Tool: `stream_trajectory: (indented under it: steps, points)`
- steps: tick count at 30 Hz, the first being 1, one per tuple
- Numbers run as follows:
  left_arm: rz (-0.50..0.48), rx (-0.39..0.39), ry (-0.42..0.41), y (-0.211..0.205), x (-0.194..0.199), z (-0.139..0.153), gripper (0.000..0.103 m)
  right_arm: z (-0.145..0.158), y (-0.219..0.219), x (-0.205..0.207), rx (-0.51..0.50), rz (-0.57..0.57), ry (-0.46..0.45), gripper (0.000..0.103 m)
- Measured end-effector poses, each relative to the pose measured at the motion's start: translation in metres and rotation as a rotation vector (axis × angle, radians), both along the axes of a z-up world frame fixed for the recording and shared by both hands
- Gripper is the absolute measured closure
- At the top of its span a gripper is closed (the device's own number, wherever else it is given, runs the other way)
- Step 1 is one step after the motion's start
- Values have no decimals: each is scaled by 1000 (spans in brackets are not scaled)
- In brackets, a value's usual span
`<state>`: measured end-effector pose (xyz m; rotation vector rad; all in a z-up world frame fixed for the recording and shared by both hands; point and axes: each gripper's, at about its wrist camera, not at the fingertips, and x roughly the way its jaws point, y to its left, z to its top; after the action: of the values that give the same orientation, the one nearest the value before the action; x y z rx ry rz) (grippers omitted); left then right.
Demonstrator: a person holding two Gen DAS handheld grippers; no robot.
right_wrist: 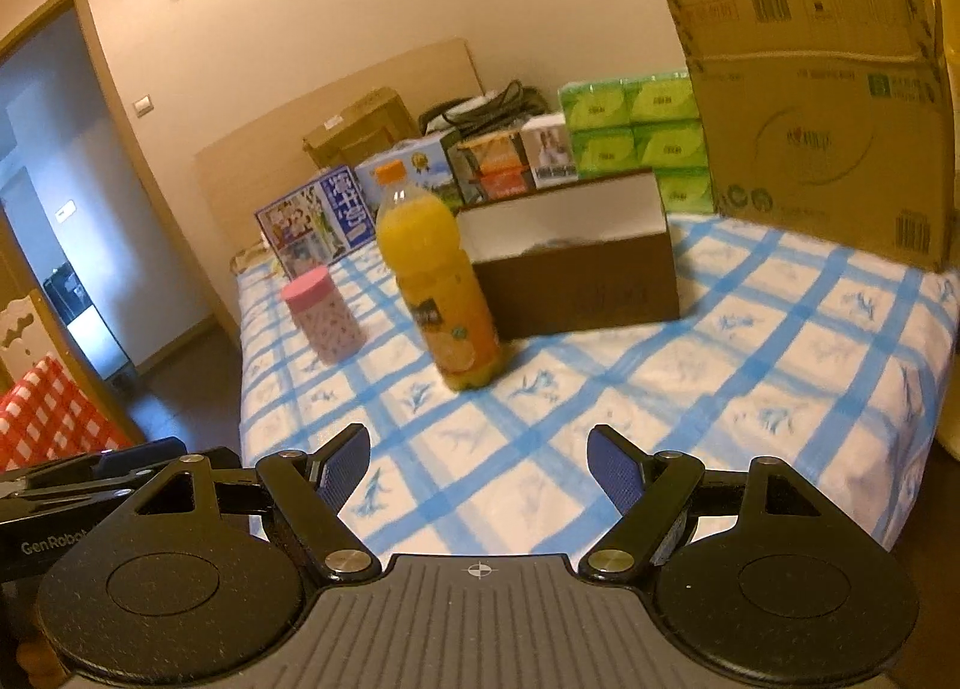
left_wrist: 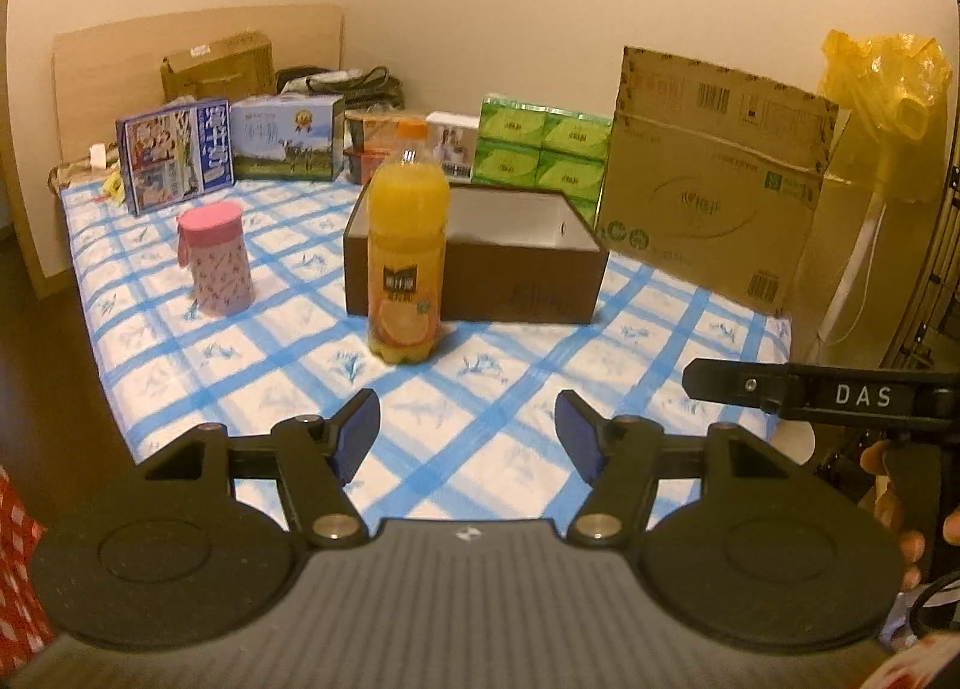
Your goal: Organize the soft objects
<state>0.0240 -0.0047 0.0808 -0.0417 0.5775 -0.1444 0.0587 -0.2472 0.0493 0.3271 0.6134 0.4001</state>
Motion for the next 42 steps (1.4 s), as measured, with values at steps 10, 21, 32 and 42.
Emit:
stream_trajectory:
  steps: [10,21,32,42]
  points:
    - [23,0,65,9,-18,-20,41,-26,7,-20,-51,11,69,24]
    - [25,22,120,8,-22,-41,41,-45,15,-29,-110,3,94,24]
    - [14,33,160,5,-21,-56,41,-59,24,-28,-150,23,117,24]
    - [11,34,181,4,-19,-63,41,-63,26,-28,-159,27,129,24]
